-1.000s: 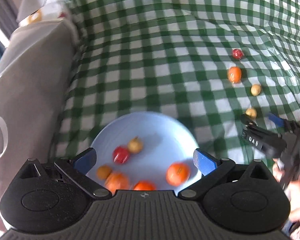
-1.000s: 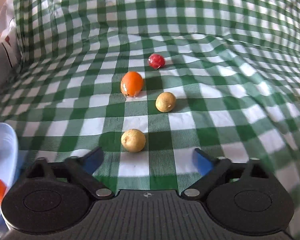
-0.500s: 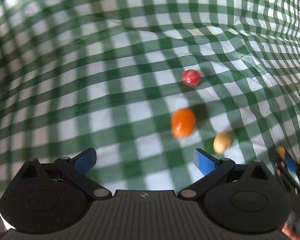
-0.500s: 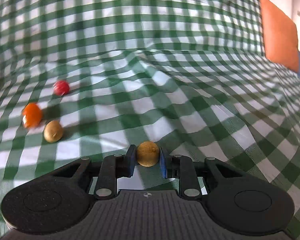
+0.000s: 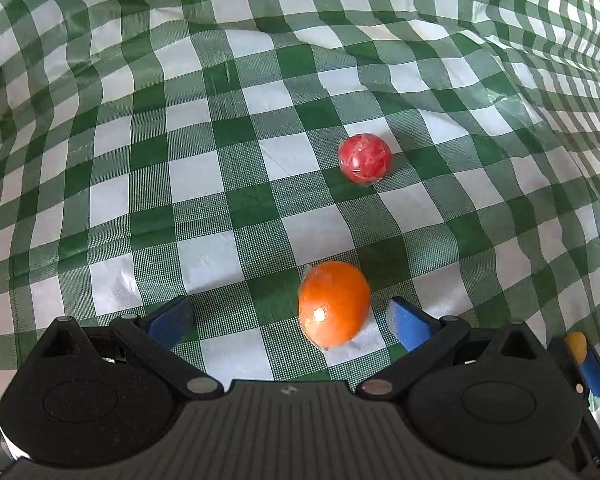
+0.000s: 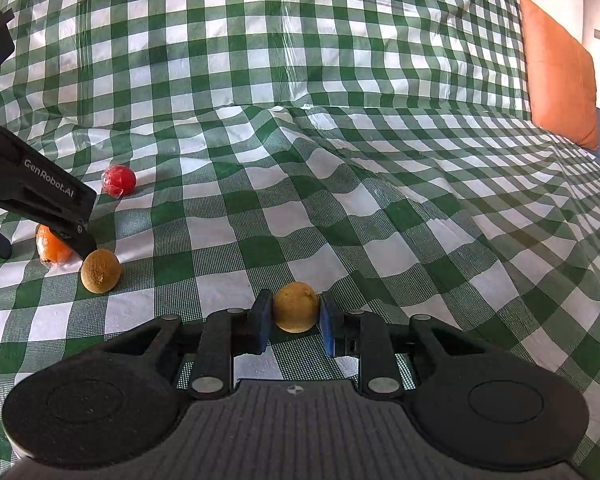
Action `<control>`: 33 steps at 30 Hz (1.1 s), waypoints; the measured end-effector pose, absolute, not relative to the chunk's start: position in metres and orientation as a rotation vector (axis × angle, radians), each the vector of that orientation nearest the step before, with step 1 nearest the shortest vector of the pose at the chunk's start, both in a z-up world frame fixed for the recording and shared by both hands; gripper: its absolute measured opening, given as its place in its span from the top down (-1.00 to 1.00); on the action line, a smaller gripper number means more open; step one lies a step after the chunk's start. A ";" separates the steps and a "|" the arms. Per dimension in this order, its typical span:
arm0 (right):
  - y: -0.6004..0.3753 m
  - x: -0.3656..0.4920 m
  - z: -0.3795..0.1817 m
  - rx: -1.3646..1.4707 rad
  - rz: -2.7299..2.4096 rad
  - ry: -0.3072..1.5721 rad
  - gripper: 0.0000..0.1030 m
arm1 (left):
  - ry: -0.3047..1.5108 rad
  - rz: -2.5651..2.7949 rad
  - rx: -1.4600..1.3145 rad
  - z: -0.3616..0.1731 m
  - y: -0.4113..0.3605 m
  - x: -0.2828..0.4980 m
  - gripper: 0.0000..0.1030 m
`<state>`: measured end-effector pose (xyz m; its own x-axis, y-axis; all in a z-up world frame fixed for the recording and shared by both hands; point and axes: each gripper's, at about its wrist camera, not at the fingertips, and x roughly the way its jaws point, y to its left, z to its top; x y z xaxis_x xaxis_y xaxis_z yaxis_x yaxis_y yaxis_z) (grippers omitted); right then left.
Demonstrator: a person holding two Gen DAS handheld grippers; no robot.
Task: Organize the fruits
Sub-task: 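Grasp the bagged orange with the left tool while the right tool grasps a yellow potato, then carry the bagged orange and potato over the blue plate with both tools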
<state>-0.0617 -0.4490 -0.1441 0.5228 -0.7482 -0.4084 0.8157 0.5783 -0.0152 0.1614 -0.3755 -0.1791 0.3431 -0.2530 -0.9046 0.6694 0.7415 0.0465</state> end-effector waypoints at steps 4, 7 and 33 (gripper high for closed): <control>-0.450 -0.061 -0.143 0.180 -0.939 0.398 0.48 | 1.060 -0.639 0.453 -0.180 -0.376 0.162 -1.00; -0.451 -0.061 -0.143 0.186 -0.940 0.394 0.44 | 1.058 -0.646 0.449 -0.179 -0.372 0.162 -1.00; -0.359 -0.091 -0.081 0.136 -0.749 0.411 0.50 | 1.002 -0.626 0.434 -0.075 -0.231 0.074 0.29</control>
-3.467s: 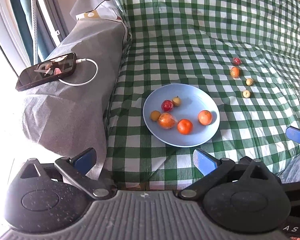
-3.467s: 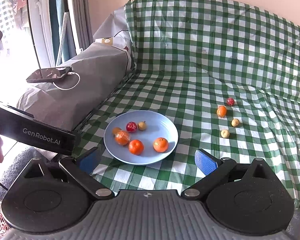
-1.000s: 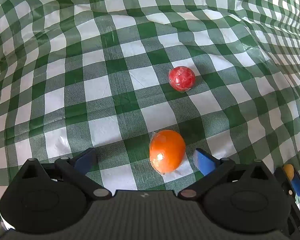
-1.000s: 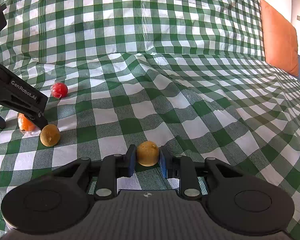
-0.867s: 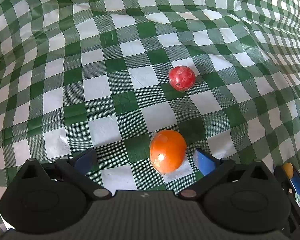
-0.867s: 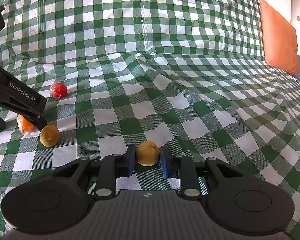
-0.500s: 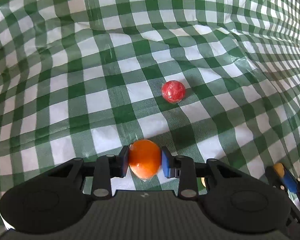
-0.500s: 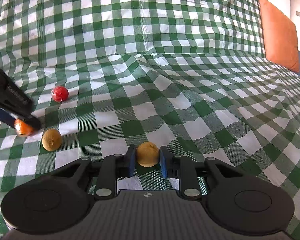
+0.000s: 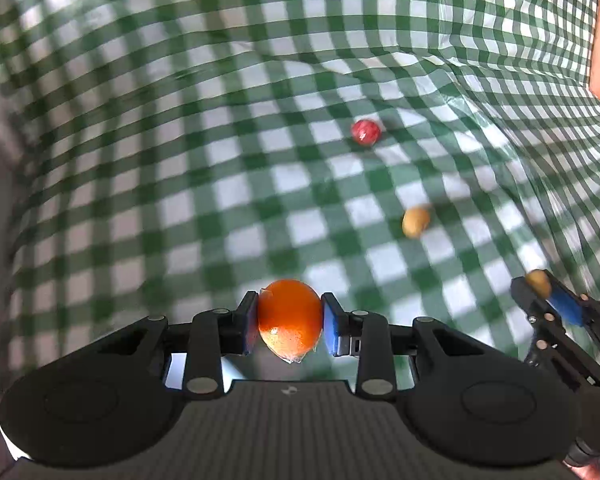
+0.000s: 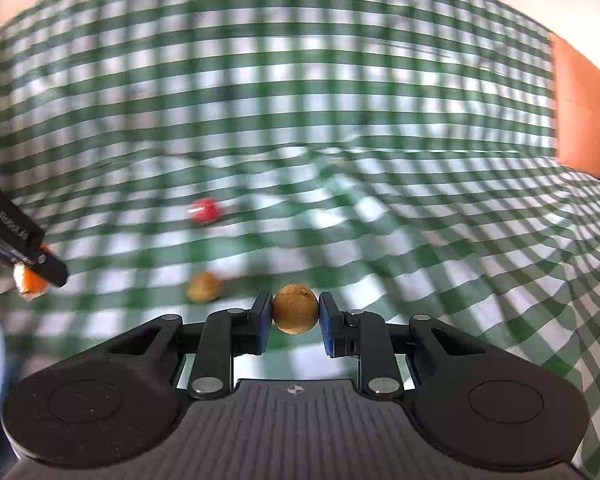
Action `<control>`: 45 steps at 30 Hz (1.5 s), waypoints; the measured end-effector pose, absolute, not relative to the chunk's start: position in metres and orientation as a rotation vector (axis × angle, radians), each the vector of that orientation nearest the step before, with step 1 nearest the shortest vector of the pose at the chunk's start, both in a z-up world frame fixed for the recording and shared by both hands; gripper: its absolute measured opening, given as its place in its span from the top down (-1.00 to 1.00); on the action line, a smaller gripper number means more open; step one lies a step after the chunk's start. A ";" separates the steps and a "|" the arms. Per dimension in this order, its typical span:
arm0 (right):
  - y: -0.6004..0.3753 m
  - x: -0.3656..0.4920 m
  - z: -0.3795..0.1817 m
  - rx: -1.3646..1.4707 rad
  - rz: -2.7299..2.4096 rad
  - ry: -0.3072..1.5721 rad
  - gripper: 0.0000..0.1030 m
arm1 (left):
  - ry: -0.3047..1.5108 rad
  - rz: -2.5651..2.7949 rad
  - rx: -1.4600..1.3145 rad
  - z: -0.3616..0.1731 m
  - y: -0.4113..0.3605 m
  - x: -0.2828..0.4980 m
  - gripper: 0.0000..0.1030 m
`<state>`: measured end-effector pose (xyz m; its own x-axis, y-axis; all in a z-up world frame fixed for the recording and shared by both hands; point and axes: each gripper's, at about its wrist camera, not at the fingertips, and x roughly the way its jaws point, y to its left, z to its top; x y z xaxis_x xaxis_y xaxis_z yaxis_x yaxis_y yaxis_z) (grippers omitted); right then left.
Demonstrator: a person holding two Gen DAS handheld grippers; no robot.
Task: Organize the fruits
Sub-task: 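Carry the bagged orange and potato over the blue plate with both tools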
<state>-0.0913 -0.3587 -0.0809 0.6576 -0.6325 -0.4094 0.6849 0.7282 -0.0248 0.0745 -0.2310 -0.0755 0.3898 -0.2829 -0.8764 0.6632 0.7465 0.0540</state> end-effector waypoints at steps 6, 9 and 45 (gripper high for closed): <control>-0.283 -0.100 -0.062 0.127 -0.571 0.474 0.50 | 1.025 -0.553 0.419 -0.052 -0.147 0.048 0.29; -0.247 -0.102 -0.052 0.125 -0.492 0.490 0.50 | 1.033 -0.520 0.395 -0.040 -0.106 0.039 0.29; -0.116 -0.066 -0.049 -0.086 -0.268 0.584 0.50 | 1.060 -0.434 0.241 -0.043 0.011 0.037 0.29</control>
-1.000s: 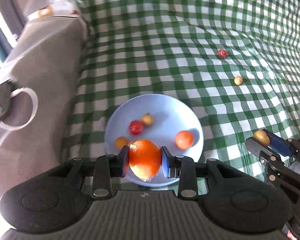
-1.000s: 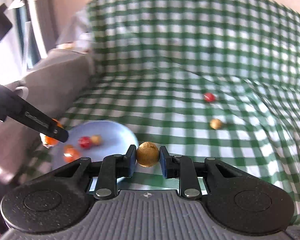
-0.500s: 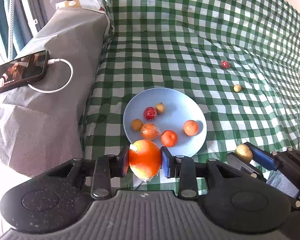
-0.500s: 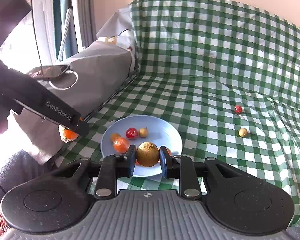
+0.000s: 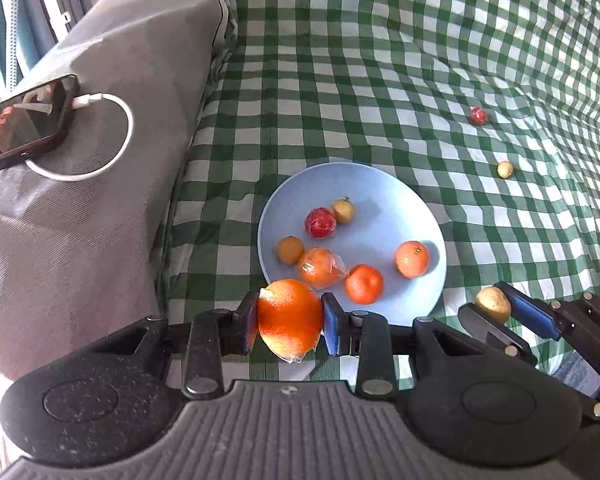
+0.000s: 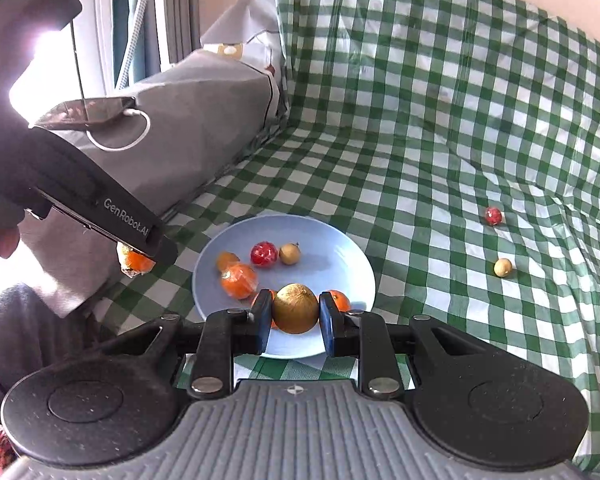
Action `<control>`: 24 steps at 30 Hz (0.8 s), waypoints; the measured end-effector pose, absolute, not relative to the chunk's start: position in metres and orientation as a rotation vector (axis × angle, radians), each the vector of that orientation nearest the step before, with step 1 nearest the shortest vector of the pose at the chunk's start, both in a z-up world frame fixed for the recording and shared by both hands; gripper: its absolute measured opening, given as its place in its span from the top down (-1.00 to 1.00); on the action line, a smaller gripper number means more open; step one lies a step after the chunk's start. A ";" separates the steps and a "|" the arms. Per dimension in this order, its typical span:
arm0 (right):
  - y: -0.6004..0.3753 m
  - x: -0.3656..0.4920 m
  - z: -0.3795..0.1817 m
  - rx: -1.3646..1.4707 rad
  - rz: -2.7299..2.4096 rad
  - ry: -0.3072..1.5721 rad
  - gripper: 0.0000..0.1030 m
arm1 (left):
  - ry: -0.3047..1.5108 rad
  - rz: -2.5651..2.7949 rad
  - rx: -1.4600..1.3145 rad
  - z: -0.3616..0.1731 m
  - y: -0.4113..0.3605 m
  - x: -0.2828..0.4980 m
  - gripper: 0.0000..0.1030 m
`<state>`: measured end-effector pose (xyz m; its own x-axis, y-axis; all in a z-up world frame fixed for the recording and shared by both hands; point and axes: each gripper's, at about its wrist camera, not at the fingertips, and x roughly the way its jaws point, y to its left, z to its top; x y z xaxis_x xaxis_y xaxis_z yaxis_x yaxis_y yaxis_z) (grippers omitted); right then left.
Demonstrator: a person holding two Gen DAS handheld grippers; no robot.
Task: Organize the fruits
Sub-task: 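Carry the bagged orange and potato over the blue plate with both tools, then open both tools to release the fruits onto the plate, then withdraw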
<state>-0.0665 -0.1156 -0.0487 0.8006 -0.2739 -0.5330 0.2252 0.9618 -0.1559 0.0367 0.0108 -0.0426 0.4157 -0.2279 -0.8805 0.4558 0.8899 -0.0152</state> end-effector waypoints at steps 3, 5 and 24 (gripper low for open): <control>-0.125 -0.052 -0.054 -0.081 -0.270 0.598 0.50 | 1.063 -0.443 0.263 -0.050 0.002 0.047 0.29; -0.131 -0.040 -0.059 -0.077 -0.271 0.611 0.50 | 1.070 -0.450 0.279 -0.056 -0.005 0.055 0.29; -0.177 0.031 -0.091 -0.060 -0.247 0.718 0.49 | 1.097 -0.443 0.347 -0.099 -0.053 0.112 -0.18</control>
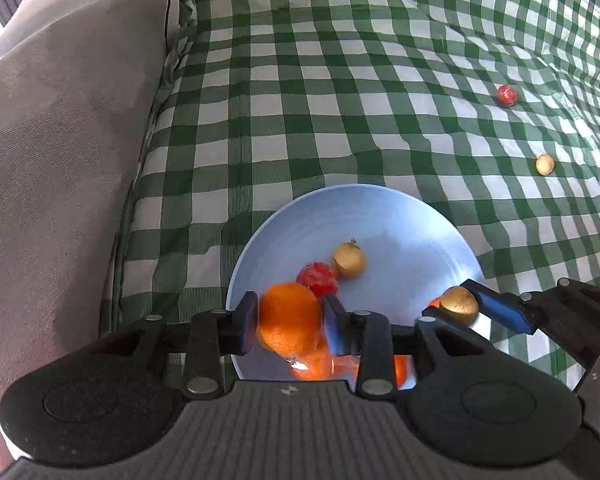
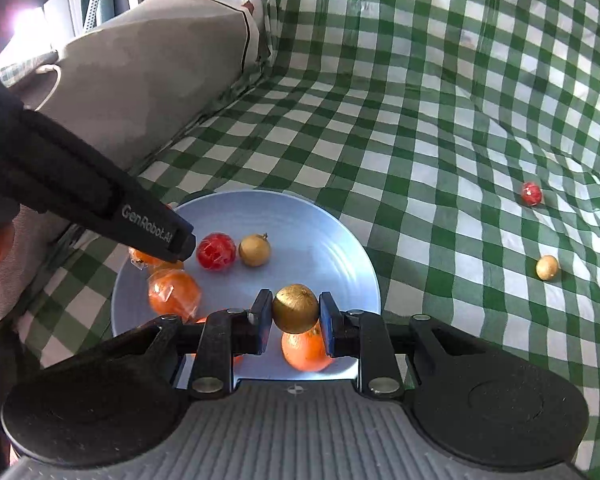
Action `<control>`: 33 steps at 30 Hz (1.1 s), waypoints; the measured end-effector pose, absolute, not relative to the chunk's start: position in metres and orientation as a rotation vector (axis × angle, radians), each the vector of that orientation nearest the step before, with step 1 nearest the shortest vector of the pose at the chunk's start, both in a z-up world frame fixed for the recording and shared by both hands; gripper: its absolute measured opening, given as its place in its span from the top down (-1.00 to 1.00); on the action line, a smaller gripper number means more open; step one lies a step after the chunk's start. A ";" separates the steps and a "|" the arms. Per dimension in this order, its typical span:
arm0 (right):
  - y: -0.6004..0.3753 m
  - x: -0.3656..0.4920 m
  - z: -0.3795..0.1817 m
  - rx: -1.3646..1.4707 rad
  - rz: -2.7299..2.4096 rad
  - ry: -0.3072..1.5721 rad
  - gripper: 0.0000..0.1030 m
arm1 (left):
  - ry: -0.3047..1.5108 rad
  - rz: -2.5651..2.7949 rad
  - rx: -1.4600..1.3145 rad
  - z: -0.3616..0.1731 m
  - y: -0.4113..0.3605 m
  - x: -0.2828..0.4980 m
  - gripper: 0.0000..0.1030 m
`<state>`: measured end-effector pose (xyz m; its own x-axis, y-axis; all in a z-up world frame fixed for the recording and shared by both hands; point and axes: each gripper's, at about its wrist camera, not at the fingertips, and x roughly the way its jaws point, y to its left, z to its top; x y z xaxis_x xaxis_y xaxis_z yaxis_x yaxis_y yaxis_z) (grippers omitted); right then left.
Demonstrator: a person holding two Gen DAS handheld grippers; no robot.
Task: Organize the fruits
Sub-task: 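Open both tools to release the fruits onto the plate, then withdraw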
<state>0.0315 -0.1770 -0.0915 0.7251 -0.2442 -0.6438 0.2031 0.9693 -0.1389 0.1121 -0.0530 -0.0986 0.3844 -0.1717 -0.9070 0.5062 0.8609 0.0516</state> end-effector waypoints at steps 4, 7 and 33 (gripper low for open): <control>-0.181 0.035 -0.087 -0.047 -0.227 0.729 0.08 | 1.052 -0.434 0.321 -0.087 -0.047 0.107 -1.00; -0.179 0.024 -0.078 -0.037 -0.251 0.716 -0.37 | 1.046 -0.436 0.340 -0.075 -0.040 0.094 -0.99; -0.100 -0.135 -0.023 0.043 -0.353 0.609 -0.94 | 0.970 -0.301 0.278 0.000 0.041 -0.059 -0.99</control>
<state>-0.1353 -0.1003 -0.0227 0.7622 -0.3117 -0.5673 0.3370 0.9394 -0.0633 -0.0594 0.0410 -0.0003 0.5299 -0.1250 -0.8388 0.3710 0.9236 0.0967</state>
